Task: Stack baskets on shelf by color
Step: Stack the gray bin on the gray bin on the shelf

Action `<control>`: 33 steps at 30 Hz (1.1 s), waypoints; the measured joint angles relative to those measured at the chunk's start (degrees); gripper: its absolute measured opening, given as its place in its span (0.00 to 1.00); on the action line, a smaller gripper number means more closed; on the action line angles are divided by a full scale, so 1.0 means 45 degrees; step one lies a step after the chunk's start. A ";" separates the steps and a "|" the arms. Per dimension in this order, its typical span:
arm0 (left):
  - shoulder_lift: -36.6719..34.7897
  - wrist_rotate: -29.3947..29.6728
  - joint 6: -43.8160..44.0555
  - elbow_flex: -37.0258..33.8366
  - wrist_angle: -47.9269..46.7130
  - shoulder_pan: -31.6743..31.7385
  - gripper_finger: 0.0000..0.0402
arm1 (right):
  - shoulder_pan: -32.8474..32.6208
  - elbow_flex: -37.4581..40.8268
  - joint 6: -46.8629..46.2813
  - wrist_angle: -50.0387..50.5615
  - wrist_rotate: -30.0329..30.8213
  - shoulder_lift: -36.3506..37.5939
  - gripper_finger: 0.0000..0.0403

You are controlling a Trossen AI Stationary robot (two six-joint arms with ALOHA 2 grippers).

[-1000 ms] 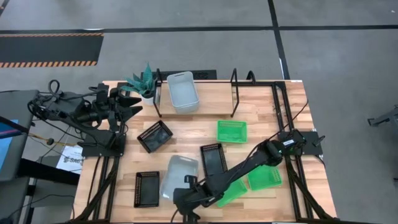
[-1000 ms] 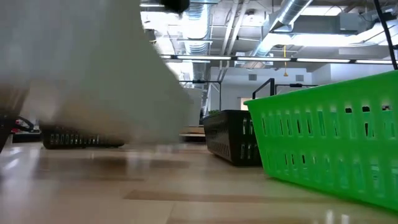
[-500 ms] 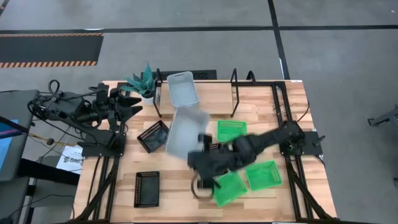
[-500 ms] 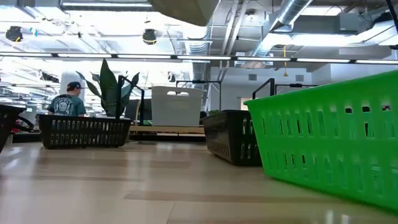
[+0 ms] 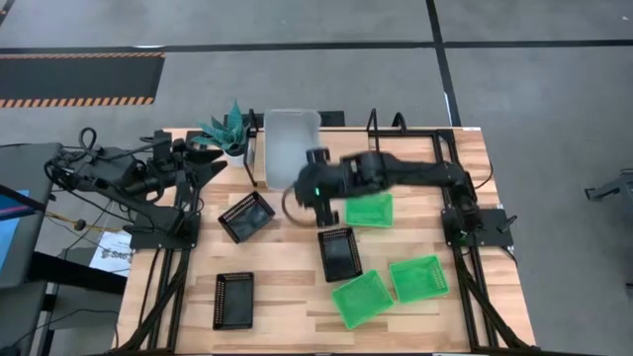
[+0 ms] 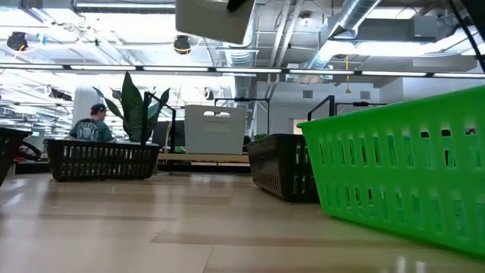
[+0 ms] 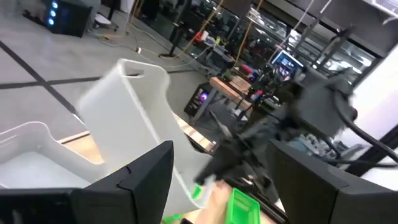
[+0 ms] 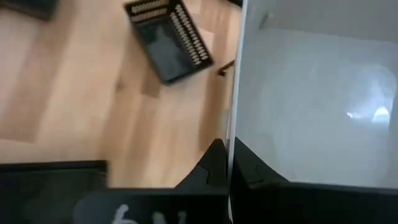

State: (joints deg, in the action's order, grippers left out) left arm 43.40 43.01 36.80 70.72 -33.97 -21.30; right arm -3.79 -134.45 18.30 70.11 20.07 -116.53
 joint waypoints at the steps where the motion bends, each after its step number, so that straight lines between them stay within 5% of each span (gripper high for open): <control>1: 0.0000 0.0121 -0.0006 0.0000 0.0002 0.0000 0.61 | 0.0368 0.0000 0.0328 -0.0136 -0.0145 -0.0005 0.01; 9: 0.0005 0.0447 -0.0957 0.0000 -0.0006 0.0005 0.61 | 0.3570 -0.0035 0.2010 -0.1311 -0.1794 -0.0248 0.02; 16: -0.0010 0.2138 -0.1814 0.0000 0.0067 0.0005 0.61 | 0.5374 0.0000 0.3110 -0.1631 -0.3404 -0.1080 0.02; 33: -0.0350 0.5538 -0.1971 0.0000 0.0541 0.0010 0.61 | 0.5583 -0.0005 0.6590 -0.1572 -0.4595 -0.2093 0.02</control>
State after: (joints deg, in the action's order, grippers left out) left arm 41.82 67.93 27.93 70.72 -31.54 -21.26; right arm 21.33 -134.47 47.95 63.04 -0.61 -125.95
